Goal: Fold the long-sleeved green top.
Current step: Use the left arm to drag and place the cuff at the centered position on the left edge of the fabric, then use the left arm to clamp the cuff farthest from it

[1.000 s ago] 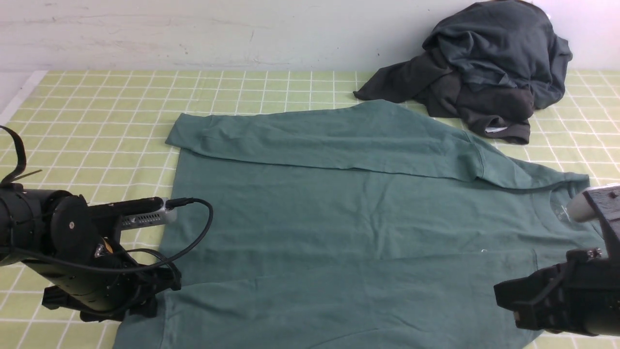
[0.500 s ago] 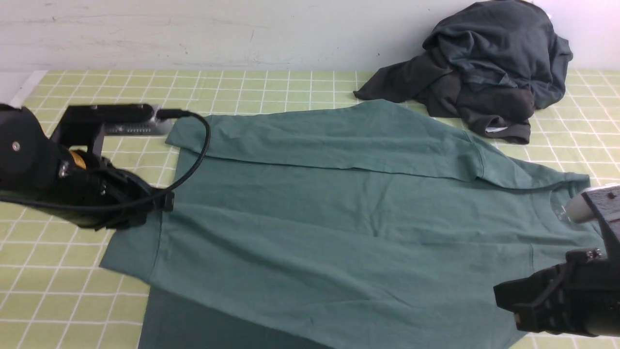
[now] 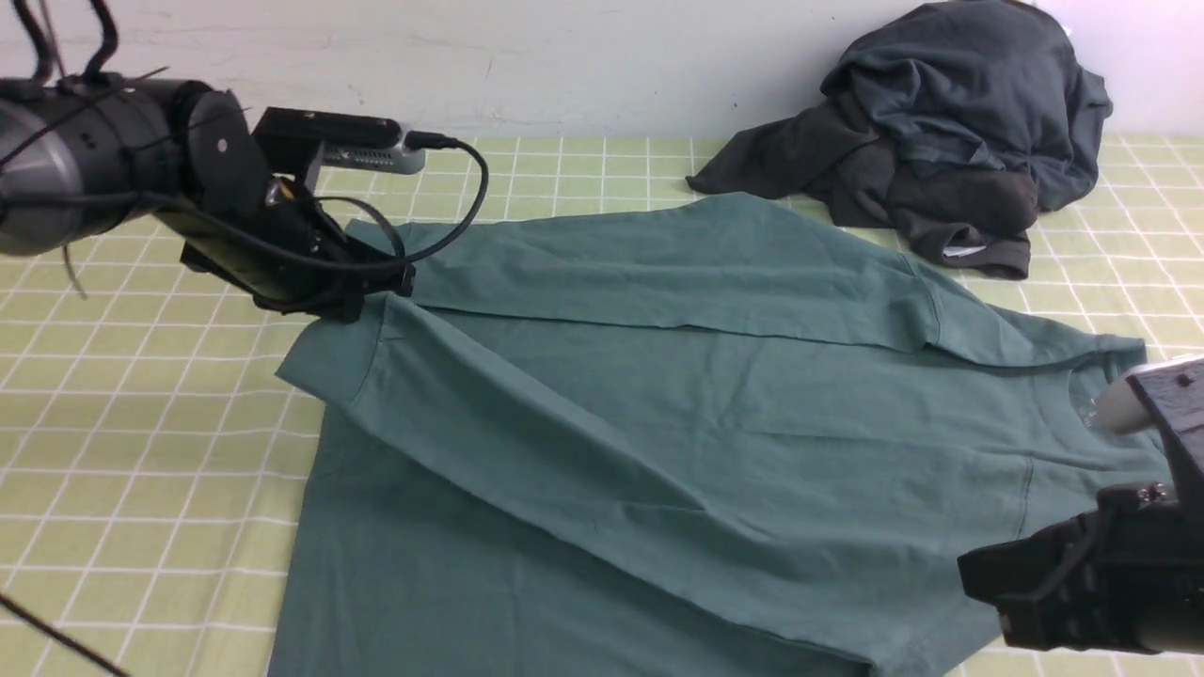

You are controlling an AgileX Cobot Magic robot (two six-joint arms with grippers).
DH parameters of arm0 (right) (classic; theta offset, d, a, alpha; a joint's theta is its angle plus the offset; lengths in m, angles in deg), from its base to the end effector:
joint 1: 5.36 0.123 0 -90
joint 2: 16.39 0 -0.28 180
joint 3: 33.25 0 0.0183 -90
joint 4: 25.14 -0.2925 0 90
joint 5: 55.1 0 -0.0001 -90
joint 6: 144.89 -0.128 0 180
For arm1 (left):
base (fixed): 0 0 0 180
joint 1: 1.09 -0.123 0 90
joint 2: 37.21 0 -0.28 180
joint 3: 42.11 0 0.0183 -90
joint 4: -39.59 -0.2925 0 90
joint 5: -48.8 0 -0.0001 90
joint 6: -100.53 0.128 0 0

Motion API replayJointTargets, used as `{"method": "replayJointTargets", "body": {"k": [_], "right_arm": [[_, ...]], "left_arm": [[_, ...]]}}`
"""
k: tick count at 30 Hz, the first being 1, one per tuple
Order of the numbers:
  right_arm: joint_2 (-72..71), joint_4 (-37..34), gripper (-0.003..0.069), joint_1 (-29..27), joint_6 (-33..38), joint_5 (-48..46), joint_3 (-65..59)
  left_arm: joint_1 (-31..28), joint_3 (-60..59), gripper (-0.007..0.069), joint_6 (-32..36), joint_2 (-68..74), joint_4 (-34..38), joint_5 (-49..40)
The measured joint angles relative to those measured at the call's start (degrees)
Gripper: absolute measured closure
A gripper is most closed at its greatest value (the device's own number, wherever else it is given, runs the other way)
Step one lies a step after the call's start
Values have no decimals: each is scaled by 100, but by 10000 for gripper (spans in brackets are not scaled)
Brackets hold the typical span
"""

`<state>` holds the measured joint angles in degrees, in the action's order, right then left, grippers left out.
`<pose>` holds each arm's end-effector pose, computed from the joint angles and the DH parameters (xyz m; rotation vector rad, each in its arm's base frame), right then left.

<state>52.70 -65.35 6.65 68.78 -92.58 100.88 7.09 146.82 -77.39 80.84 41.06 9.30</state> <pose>0.2242 0.0991 0.1809 -0.4198 2.4900 0.5964 0.4754 -0.0705 0.1823 0.2124 2.5863 -0.0671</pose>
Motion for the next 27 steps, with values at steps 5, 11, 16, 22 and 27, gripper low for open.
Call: {"method": "replayJointTargets", "body": {"k": [5,11,16,22,27], "right_arm": [[0,-109,673,0,285,-34,0],[0,-166,673,0,637,-28,0],[0,-166,673,0,1135,35,0],[0,-166,673,0,1285,48,0],[0,-171,673,0,1298,60,0]], "left_arm": [[-7,1288,340,-20,903,-404,-415],[-182,2813,227,-646,2043,-529,-449],[-433,3834,215,-1344,2921,-551,-450],[-494,4273,313,-1454,3474,-566,-482],[-422,4307,558,-668,3395,-552,-650]]}}
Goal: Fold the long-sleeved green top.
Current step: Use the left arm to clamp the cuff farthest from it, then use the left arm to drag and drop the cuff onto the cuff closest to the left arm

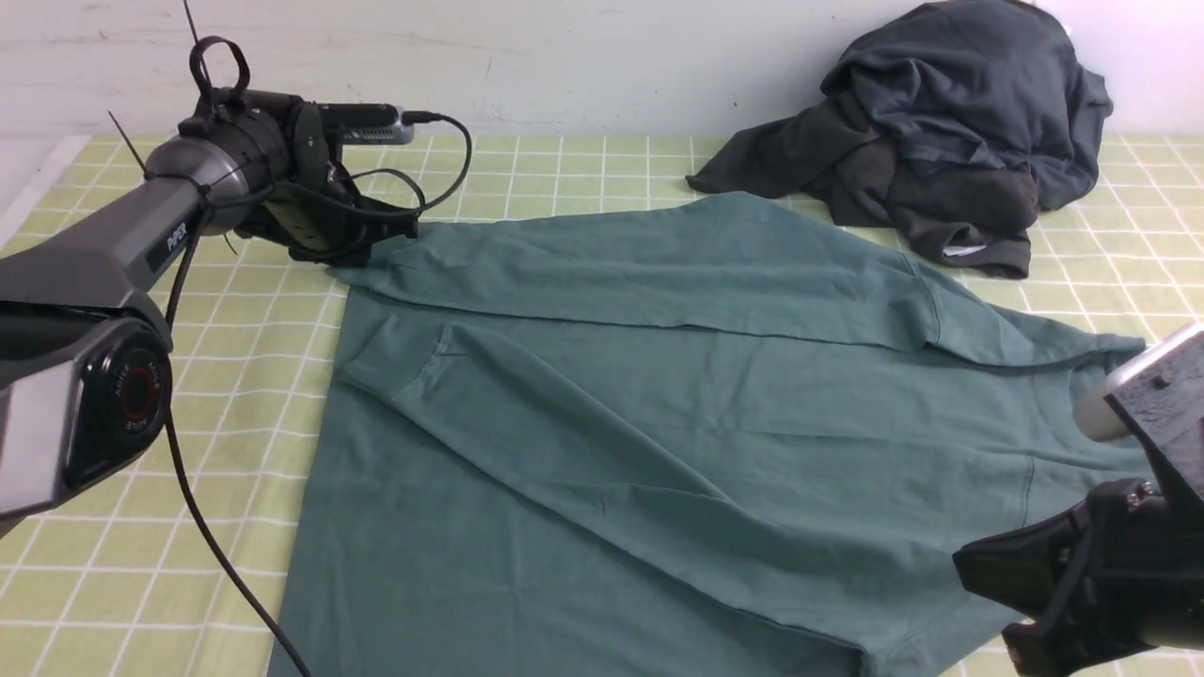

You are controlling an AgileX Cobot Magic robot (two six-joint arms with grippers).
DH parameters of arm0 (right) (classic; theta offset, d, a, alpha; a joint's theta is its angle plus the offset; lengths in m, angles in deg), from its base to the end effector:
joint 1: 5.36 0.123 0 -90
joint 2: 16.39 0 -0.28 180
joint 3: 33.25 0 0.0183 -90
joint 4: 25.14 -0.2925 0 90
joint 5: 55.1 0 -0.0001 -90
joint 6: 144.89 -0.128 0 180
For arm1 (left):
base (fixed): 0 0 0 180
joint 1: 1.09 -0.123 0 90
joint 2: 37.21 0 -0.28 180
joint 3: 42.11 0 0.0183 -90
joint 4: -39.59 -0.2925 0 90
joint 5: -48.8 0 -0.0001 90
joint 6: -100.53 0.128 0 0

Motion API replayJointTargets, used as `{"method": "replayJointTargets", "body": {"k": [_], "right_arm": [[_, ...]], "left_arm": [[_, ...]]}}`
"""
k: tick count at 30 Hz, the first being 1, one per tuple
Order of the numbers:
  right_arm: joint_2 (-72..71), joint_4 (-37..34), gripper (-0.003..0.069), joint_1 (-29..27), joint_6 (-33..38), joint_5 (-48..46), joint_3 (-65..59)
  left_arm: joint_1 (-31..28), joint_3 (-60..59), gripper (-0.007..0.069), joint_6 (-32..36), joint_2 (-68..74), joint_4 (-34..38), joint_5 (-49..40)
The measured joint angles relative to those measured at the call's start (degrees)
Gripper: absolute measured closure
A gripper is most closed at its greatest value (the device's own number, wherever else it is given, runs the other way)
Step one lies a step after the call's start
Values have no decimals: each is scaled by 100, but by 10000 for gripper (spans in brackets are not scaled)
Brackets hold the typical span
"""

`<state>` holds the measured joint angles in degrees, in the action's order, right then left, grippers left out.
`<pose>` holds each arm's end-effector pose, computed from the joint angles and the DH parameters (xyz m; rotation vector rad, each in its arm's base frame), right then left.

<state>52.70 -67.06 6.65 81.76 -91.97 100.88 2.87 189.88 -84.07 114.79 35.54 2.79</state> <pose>0.2256 0.1005 0.1827 -0.6564 2.3895 0.5245 0.6089 -0.0356 0.1157 0.0285 2.5454 0.0256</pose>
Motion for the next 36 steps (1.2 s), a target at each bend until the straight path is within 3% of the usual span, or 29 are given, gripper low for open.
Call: {"method": "replayJointTargets", "body": {"k": [4,10,14,18,26,30,36], "right_arm": [[0,0,673,0,0,0,0],[0,-16,673,0,0,-42,0],[-5,-43,673,0,0,-69,0],[-5,-43,673,0,0,-85,0],[-5,-257,673,0,5,-130,0],[-5,-472,673,0,166,-190,0],[-5,-811,673,0,684,-465,0]], "left_arm": [[198,68,617,699,-492,-23,-875],[619,163,618,743,-1570,48,-2310],[749,-530,618,460,-2410,54,-2451],[821,-1976,618,219,-3301,233,-2458],[902,-4162,607,165,-3934,229,-2457],[1087,-4753,524,203,-3934,-166,-2438],[1352,-5060,314,210,-4174,-460,-2348]]}}
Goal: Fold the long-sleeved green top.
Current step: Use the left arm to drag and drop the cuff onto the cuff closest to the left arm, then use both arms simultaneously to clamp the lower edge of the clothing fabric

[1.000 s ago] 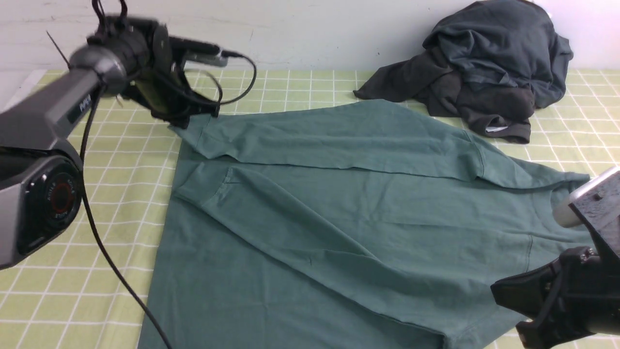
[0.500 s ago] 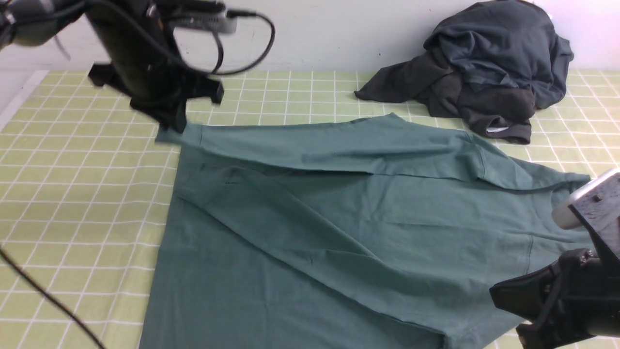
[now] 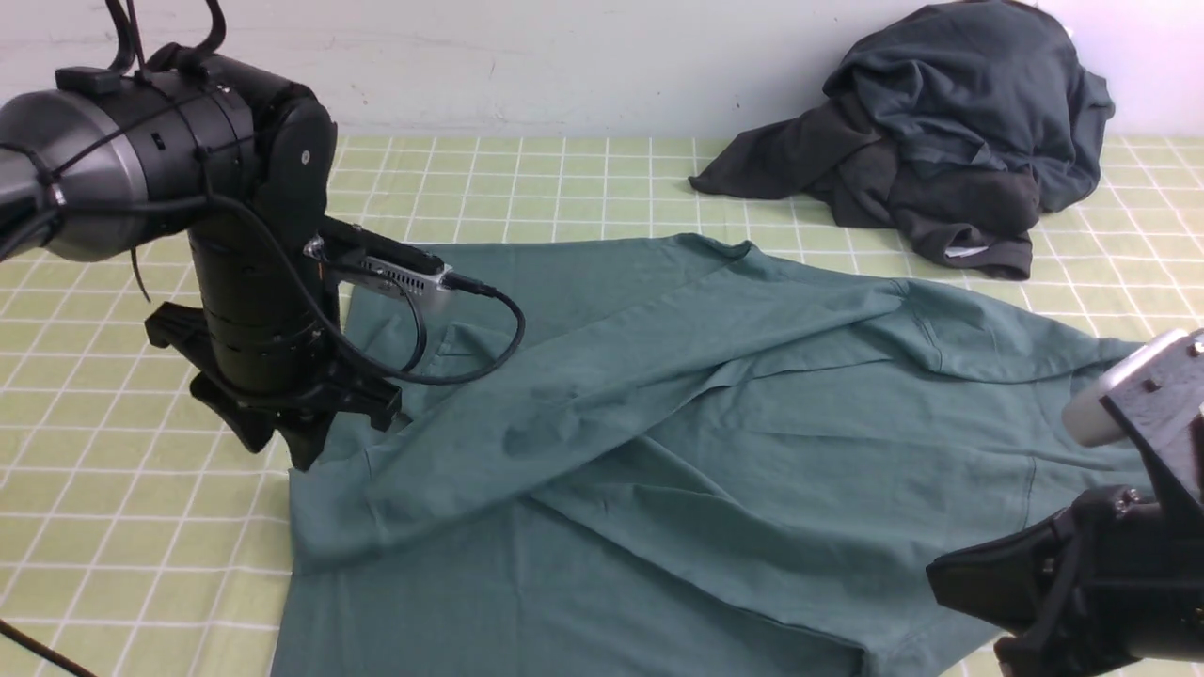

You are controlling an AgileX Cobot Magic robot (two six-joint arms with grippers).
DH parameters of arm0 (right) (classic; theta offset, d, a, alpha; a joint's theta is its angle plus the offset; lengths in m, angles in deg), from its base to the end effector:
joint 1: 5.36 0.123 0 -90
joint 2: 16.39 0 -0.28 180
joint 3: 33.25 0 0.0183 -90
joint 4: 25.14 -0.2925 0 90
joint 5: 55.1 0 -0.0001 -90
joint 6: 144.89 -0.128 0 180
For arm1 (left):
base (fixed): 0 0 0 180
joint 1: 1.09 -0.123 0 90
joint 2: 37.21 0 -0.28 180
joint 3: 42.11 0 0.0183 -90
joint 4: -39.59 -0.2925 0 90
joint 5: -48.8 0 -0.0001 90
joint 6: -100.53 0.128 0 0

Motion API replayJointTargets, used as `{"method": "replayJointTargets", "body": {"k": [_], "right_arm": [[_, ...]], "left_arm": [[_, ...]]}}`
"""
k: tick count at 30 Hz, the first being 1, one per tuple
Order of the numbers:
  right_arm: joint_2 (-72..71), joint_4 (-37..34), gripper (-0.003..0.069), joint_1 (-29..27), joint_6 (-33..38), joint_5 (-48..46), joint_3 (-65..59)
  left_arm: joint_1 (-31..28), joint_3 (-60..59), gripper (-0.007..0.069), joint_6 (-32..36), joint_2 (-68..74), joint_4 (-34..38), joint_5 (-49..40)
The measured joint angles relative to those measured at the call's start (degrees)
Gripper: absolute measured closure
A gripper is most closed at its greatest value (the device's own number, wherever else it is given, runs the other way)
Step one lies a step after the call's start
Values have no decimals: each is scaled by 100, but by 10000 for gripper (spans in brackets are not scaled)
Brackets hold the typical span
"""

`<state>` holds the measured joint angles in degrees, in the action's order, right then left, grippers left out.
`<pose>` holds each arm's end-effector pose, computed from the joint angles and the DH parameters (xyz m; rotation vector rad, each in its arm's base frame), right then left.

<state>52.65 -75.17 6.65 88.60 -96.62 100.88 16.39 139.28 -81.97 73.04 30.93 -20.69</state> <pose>0.2180 0.1129 0.1881 -0.7122 2.3513 0.6700 0.3714 -0.0980 0.1818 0.4795 3.0441 0.2086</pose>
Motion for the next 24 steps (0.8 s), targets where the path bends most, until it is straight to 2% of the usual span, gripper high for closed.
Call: {"method": "replayJointTargets", "body": {"k": [3,5,6,7,12,15,19,24], "right_arm": [[0,-162,673,0,252,-131,0],[0,-297,673,0,490,-198,0],[0,-310,673,0,512,-199,0],[0,-419,673,0,648,-252,0],[0,-751,673,0,1053,-414,0],[0,-854,673,0,1171,-487,0],[0,-952,673,0,1257,-611,0],[-236,-965,673,0,1351,-888,0]], "left_arm": [[336,-656,235,250,-455,213,52],[717,-1366,203,787,-870,353,64],[754,-1435,201,849,-906,353,72],[1059,-2067,194,1385,-1184,431,266],[1769,-3393,194,3215,-1554,541,1337],[1889,-3777,197,3618,-1525,570,1740],[1927,-4106,284,3775,-1409,530,2282],[1927,-3991,551,3145,-1496,492,2357]]}}
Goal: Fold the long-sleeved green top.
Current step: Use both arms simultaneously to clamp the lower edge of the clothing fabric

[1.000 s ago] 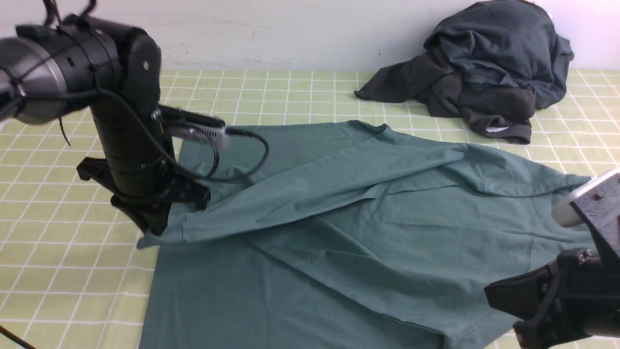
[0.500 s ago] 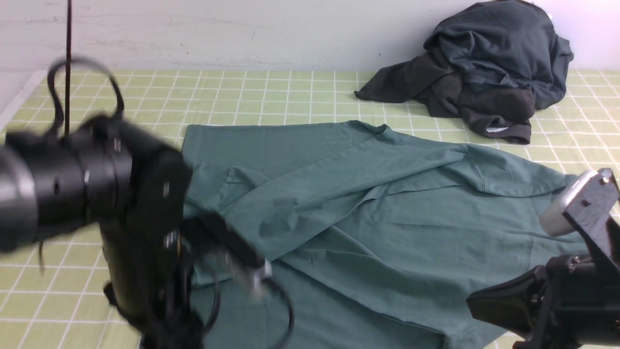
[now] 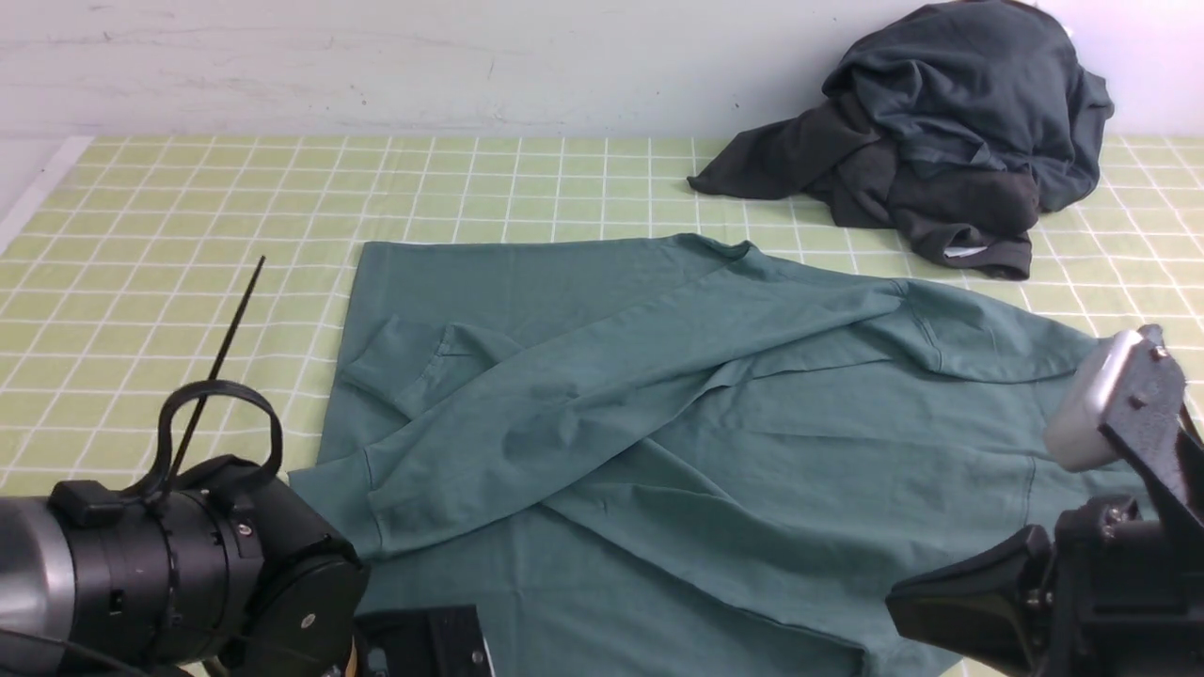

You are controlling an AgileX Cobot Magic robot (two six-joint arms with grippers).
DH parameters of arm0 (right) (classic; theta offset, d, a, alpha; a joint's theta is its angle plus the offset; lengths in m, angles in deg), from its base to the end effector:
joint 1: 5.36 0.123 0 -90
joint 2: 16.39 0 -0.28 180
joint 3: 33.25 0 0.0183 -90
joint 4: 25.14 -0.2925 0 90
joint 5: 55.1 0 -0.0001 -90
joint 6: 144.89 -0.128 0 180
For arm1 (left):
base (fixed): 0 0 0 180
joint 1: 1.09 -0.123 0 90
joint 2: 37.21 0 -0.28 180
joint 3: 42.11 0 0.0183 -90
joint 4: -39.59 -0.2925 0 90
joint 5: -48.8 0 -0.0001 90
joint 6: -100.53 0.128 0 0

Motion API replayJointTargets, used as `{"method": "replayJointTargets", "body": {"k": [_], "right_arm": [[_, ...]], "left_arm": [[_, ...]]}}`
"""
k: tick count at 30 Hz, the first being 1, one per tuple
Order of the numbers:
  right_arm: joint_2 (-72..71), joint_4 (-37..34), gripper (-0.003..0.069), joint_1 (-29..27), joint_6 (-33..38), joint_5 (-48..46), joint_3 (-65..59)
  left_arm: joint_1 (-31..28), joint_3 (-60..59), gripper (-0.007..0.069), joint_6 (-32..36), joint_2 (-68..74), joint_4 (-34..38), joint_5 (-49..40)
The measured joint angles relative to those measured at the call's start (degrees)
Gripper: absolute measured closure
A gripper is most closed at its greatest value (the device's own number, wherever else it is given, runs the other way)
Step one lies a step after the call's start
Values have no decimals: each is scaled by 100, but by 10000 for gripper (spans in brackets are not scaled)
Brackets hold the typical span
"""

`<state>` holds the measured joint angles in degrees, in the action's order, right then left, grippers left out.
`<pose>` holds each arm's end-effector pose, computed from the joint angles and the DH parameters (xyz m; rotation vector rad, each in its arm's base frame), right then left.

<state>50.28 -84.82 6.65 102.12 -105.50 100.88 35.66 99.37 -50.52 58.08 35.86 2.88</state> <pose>0.1999 0.1296 0.2076 -0.9178 2.1786 0.8412 0.2041 -0.1449 0.0847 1.7584 2.5928 0.0728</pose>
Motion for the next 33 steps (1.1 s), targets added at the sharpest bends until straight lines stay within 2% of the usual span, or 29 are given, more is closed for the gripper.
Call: {"method": "replayJointTargets", "body": {"k": [3,9,12,14,18,21,24,26,28,33], "right_arm": [[-359,-100,673,0,110,-175,0],[-1287,11,673,0,419,-191,292],[-1363,782,666,0,282,67,539],[-1175,1728,646,0,124,319,647],[-354,3704,519,0,-196,529,678],[421,4811,407,0,-235,623,678],[1140,5665,353,0,-235,765,678],[1440,6021,347,0,-235,815,678],[2033,6689,357,0,-235,992,679],[2803,7199,424,0,-235,1646,684]], "left_arm": [[0,122,612,-461,-229,-100,-79],[0,196,625,-1198,-977,-430,-464],[0,195,627,-1590,-1339,-557,-621],[0,195,627,-1838,-1517,-622,-638],[0,170,627,-2144,-1630,-657,-611],[0,56,627,-2166,-1636,-657,-460],[0,26,627,-2166,-1636,-635,-461],[0,26,627,-2166,-1636,-637,-461],[0,26,627,-2166,-1636,-616,-467],[0,26,627,-2168,-1636,-597,-485]]}}
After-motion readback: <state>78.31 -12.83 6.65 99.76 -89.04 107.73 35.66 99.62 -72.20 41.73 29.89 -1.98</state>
